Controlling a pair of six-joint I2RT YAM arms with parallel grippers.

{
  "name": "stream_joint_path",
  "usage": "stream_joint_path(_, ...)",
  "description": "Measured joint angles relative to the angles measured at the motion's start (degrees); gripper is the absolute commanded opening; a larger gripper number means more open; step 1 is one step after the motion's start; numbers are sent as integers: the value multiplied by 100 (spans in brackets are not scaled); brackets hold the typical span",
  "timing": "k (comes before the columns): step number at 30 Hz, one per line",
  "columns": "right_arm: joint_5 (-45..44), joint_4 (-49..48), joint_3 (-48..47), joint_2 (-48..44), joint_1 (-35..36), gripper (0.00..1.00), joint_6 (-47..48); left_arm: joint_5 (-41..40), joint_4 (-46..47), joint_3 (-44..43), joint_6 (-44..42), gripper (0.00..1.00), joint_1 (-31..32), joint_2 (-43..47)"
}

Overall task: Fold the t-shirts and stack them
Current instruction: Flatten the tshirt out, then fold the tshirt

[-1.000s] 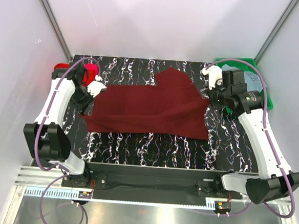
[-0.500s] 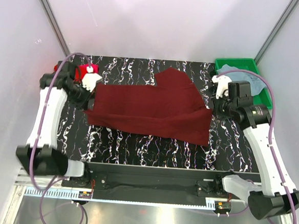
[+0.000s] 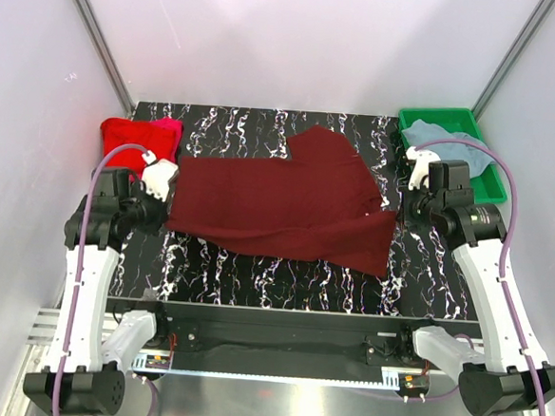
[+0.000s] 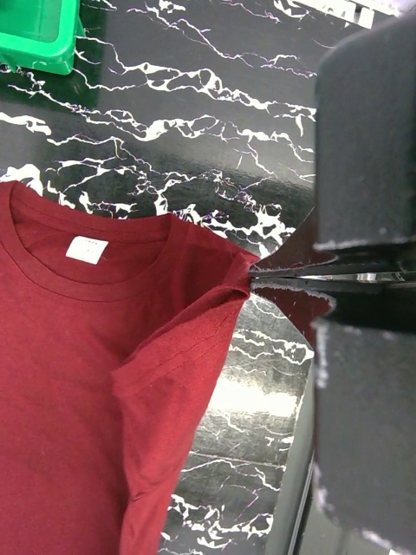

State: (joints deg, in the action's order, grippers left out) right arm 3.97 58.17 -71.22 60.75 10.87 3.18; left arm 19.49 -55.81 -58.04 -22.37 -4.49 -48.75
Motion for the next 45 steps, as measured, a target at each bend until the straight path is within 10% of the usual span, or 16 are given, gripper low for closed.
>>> stream_joint_path(26,-44,-293,42,-195,-9,0,-221,240,-437,-17,-402,0,-22,-586)
stream_joint_path(45,-46,-1773,-68,1344,-15,0,72,81,-313,-199,-306,0,-232,-2170)
